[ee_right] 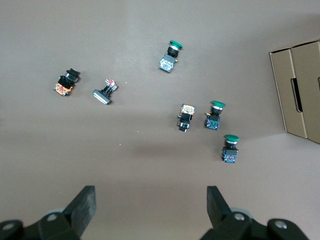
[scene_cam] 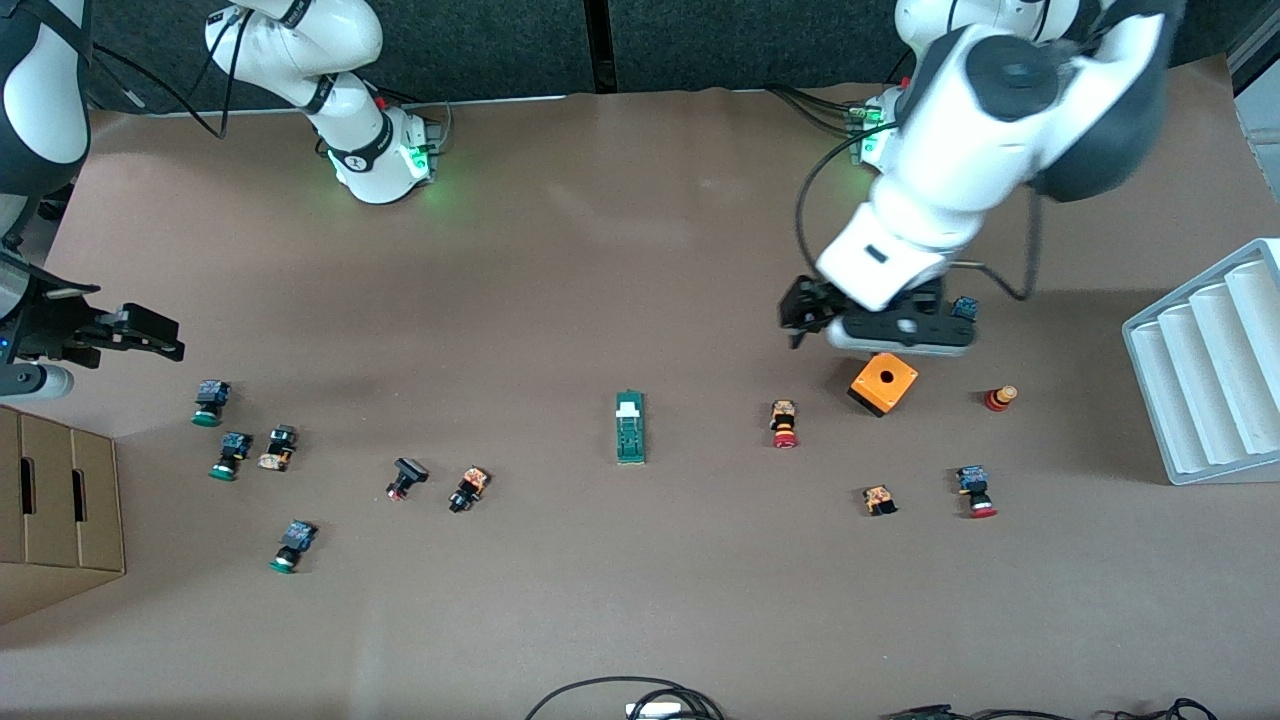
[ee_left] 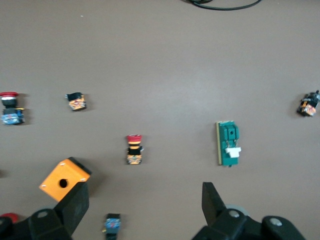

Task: Close load switch with both arms
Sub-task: 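Move the left gripper over the green load switch, then lower the left gripper and hold the green switch body, then reach the right gripper toward the switch while the left gripper holds it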

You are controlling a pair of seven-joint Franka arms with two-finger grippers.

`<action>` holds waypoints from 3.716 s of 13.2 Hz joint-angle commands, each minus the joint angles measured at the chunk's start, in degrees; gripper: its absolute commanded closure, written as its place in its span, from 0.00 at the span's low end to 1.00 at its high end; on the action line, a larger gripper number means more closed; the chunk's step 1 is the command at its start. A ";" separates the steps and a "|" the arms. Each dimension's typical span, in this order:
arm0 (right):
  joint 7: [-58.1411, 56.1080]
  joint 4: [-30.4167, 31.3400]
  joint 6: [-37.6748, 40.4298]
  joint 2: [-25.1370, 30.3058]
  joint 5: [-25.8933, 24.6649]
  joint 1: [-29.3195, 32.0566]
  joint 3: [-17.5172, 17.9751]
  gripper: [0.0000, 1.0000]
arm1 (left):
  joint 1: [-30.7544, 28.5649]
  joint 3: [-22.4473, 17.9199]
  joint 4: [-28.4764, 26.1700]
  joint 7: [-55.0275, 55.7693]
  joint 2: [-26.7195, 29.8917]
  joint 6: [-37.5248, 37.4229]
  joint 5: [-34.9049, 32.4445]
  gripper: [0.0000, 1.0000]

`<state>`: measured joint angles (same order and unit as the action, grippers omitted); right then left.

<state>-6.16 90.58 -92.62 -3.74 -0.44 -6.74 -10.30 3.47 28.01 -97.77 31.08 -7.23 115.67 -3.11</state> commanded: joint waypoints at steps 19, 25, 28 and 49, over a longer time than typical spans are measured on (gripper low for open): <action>-0.17 -0.14 0.15 -0.48 -0.79 -0.11 0.19 0.00 | 29.57 3.19 -1.63 94.69 -31.87 6.52 -83.97 0.00; -0.17 -0.14 4.90 0.05 -0.70 -0.38 0.54 0.00 | 32.04 3.11 -1.02 106.63 -41.71 -2.71 -102.68 0.00; -0.26 -0.14 4.90 -0.21 -0.70 -0.38 0.63 0.00 | 32.13 3.11 -1.02 107.87 -44.01 -5.97 -106.48 0.00; -0.35 -0.92 9.03 0.23 -0.70 -1.34 1.24 0.00 | 35.91 0.03 2.05 111.65 -48.93 -8.44 -111.14 0.00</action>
<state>-6.16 90.57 -85.65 -4.19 -0.44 -7.93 -8.98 38.39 28.49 -96.94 141.63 -55.41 108.29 -113.19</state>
